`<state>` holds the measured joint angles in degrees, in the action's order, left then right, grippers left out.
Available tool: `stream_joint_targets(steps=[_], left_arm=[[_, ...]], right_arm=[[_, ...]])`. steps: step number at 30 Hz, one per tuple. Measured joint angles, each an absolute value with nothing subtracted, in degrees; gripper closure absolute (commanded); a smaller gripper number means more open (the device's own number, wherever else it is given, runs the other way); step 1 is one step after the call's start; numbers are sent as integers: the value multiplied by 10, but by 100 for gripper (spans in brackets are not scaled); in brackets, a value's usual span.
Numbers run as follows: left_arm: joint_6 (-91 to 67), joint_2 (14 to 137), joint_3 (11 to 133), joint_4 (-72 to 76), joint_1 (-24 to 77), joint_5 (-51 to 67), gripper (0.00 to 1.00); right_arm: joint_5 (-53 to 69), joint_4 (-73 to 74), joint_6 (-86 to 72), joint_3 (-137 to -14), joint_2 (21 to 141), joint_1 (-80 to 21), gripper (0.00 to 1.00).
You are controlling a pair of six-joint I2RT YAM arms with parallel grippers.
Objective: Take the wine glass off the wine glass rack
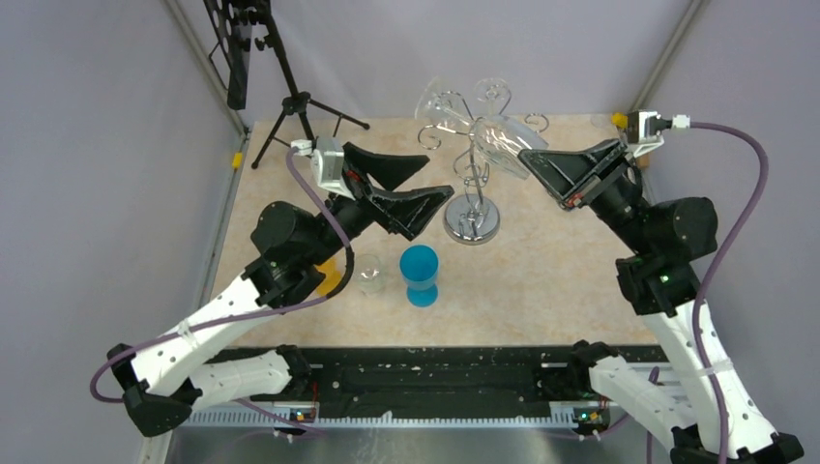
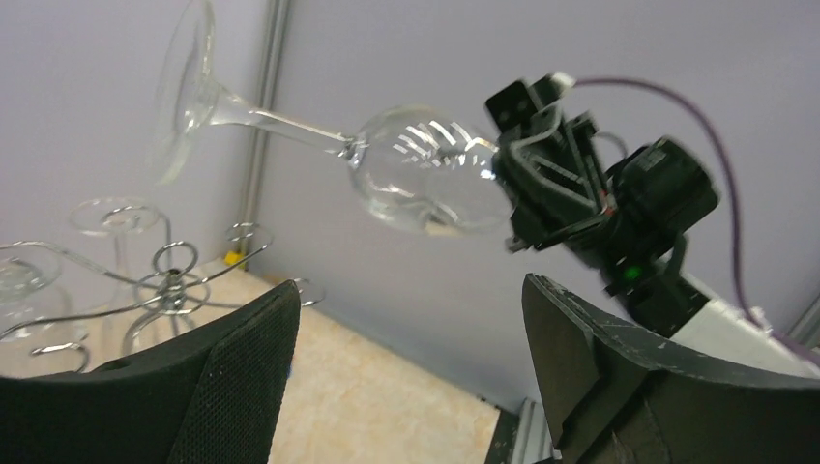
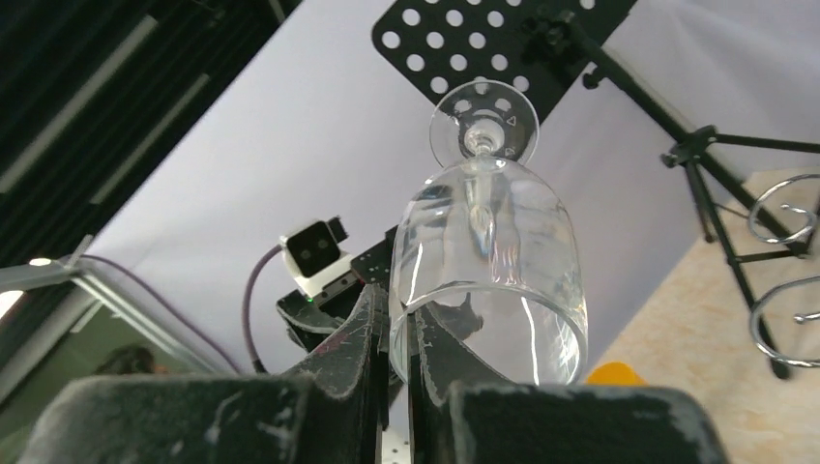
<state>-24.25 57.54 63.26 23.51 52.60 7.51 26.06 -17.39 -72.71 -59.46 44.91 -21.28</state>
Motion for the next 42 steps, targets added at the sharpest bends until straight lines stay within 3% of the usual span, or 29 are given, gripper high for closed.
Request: stream_joint_targets(steps=[16,28,42], left_arm=[[-113,494,615,112,526,-54,13],[-58,488,609,98,526,-74,13],[-43,489,609,84,526,-84,13]], right_arm=[[335,329,-354,-916,511,-213,100],[360,571,-218,-973,566,-213,100],[295,673,-167,-880,606,-214,100]])
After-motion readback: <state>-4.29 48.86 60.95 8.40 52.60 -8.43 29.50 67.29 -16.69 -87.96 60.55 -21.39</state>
